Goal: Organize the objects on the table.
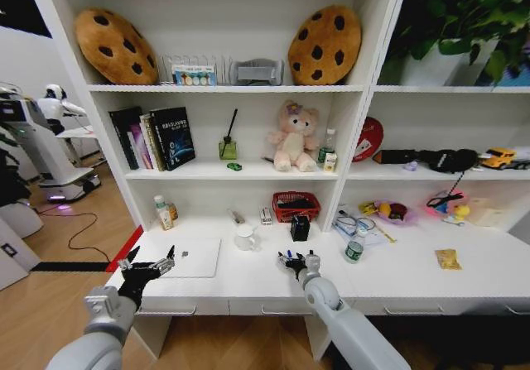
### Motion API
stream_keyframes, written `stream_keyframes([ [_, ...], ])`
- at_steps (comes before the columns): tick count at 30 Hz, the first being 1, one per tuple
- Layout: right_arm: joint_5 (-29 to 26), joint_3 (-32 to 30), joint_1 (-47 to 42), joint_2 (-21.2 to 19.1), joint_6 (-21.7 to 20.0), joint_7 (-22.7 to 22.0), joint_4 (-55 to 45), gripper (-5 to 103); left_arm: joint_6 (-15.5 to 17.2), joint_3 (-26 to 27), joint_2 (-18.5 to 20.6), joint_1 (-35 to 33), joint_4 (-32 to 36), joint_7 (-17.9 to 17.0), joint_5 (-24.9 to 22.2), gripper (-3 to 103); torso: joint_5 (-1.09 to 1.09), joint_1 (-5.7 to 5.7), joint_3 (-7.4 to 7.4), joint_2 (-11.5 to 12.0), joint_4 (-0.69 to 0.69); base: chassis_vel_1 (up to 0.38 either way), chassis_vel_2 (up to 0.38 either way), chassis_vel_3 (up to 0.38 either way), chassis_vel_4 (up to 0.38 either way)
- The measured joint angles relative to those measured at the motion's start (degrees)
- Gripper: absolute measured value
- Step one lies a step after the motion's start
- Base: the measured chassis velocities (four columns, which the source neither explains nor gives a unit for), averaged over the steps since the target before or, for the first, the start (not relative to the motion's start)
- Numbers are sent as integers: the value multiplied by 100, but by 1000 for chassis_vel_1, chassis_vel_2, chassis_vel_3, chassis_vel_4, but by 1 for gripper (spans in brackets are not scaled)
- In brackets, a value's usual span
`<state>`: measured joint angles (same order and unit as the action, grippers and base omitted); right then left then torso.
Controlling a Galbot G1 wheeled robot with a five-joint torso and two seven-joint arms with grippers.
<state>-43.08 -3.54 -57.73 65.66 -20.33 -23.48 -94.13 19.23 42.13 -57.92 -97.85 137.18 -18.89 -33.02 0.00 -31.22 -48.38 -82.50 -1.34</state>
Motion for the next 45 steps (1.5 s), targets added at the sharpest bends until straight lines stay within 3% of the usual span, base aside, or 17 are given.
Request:
stream_keyframes([
  [1, -1, -16, -17, -29, 3, 0, -11, 63, 0, 0, 0, 0, 0, 0, 0, 100, 0, 0, 0, 0, 0, 0, 0, 0, 0],
  [3, -1, -22, -24, -54, 5, 2, -12, 63, 0, 0, 0, 0, 0, 0, 0, 100, 0, 0, 0, 0, 0, 0, 0, 0, 0],
  [9, 30, -37, -12, -93, 53, 23, 78, 36, 0, 0, 0, 0, 0, 0, 0, 100, 0, 0, 0, 0, 0, 0, 0, 0, 0],
  [10, 30, -37, -12, -93, 53, 23, 78, 36, 0, 0, 0, 0, 0, 0, 0, 100, 0, 0, 0, 0, 0, 0, 0, 0, 0],
  [16, 94, -9, 56, -37, 110, 83, 238, 12, 0, 0, 0, 0, 0, 0, 0, 100, 0, 0, 0, 0, 0, 0, 0, 0, 0],
  [25, 49, -25, 72, -50, 241, 194, 285, 12, 0, 0, 0, 0, 0, 0, 0, 100, 0, 0, -1, 0, 0, 0, 0, 0, 0],
  [27, 66, -34, 89, -21, 637, 406, 239, 12, 0, 0, 0, 0, 0, 0, 0, 100, 6, -1, -4, 2, -3, 0, 0, 0, 0],
  [30, 544, -193, 250, -22, 1461, 885, 110, 12, 0, 0, 0, 0, 0, 0, 0, 100, 0, 0, -2, 2, 1, 0, 0, 0, 0],
  [31, 544, -193, 250, -22, 1461, 885, 110, 12, 0, 0, 0, 0, 0, 0, 0, 100, 0, 0, -2, 2, 1, 0, 0, 0, 0],
  [35, 1425, -405, 630, -9, 2650, 1359, 559, 7, 0, 0, 0, 0, 0, 0, 0, 100, 0, 0, -2, 2, -1, 0, 0, 0, 0],
  [36, 1425, -405, 630, -9, 2650, 1359, 559, 7, 0, 0, 0, 0, 0, 0, 0, 100, 0, 0, -2, 2, -1, 0, 0, 0, 0],
  [38, 1807, -436, 915, 99, 3202, 1378, 964, 7, 0, 0, 0, 0, 0, -1, 0, 100, 1, -1, -1, 2, -1, 0, 0, 0, 0],
  [39, 1807, -436, 915, 99, 3202, 1378, 964, 7, 0, 0, 0, 0, 0, -1, 0, 100, 1, -1, -1, 2, -1, 0, 0, 0, 0],
  [41, 2143, -466, 1196, 213, 3619, 1343, 1308, 7, 0, 0, 0, 0, 0, -1, 0, 100, 0, -1, -2, 2, 1, 0, 0, 0, 0],
  [45, 2255, -484, 1325, 271, 3806, 1334, 1456, 7, 0, 0, 0, 0, 0, -1, 0, 100, 0, -1, -2, 2, 1, 0, 0, 0, 0],
])
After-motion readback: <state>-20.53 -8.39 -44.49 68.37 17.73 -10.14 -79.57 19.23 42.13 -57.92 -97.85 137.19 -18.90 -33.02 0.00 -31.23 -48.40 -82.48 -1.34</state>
